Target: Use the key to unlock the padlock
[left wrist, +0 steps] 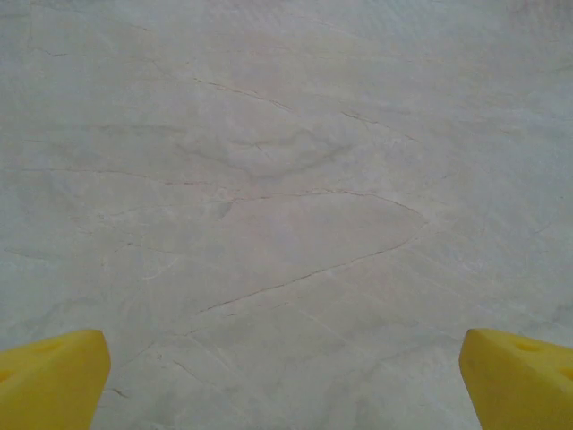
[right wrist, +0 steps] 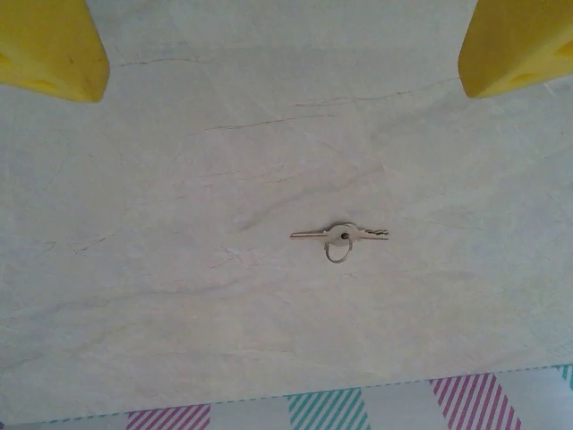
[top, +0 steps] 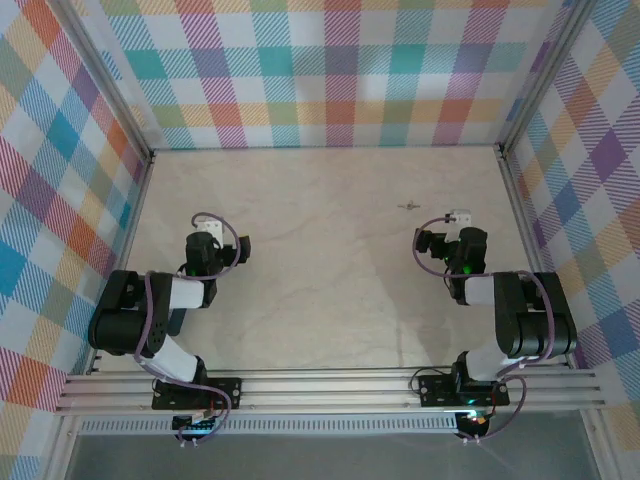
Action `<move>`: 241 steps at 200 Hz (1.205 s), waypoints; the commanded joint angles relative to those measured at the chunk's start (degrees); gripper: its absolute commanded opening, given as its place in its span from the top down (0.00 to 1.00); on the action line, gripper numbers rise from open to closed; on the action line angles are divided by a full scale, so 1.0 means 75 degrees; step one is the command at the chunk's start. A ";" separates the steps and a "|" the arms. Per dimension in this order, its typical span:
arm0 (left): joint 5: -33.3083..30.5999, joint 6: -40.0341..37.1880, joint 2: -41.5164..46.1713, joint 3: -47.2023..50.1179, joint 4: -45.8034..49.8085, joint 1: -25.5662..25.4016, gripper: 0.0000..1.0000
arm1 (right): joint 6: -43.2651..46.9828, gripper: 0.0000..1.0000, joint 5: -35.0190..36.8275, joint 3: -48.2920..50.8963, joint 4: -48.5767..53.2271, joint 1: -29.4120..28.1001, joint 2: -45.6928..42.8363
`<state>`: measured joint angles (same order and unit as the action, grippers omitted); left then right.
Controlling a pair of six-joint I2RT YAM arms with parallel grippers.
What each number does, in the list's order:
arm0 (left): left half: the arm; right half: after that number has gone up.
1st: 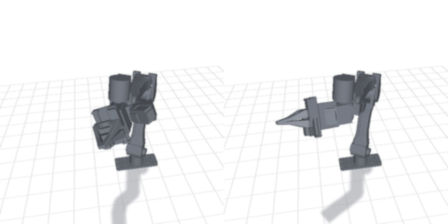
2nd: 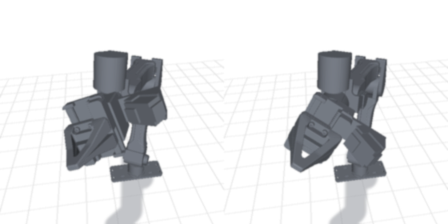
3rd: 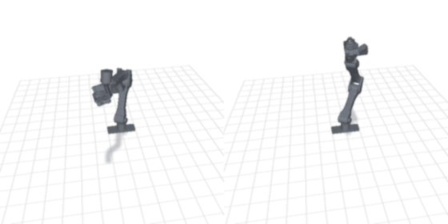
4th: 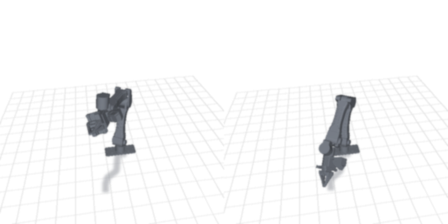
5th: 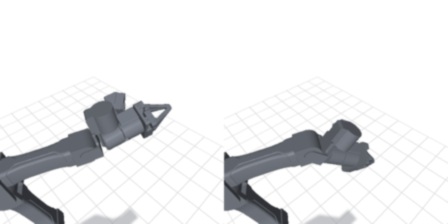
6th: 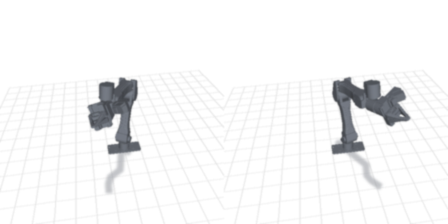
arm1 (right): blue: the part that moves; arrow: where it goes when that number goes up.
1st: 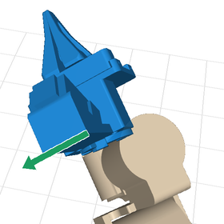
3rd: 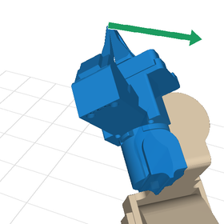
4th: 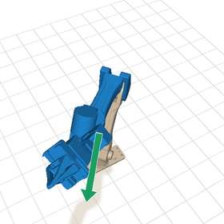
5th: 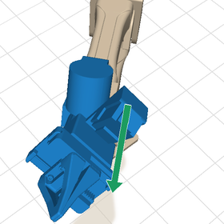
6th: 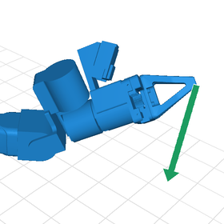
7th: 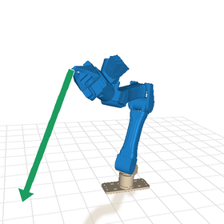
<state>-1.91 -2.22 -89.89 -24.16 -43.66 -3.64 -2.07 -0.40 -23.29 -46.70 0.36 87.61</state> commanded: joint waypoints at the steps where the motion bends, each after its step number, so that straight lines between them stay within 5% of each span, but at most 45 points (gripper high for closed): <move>1: 0.0139 0.0026 0.0038 -0.0071 -0.0168 0.0108 0.00 | 0.0064 0.00 0.0054 0.0035 -0.0224 -0.0045 0.0024; 179: -0.0018 0.0100 0.0201 -0.0248 0.0213 0.0103 0.00 | 0.0077 0.03 0.0042 0.0032 -0.0220 -0.0046 0.0026; 210: -0.0646 0.0380 0.0971 -0.1657 0.3191 0.0053 0.00 | 0.0155 0.07 -0.0195 -0.1000 0.2173 -0.0048 -0.0453; 241: -0.2043 0.2950 0.1080 -0.3928 0.7276 -0.0001 0.00 | -0.0238 0.13 -0.0679 -0.2512 0.5081 -0.0151 -0.0736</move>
<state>-7.35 4.56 -84.07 -42.02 -15.53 -3.62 -2.33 -1.58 -34.57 -26.13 0.30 85.41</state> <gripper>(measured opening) 0.999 0.890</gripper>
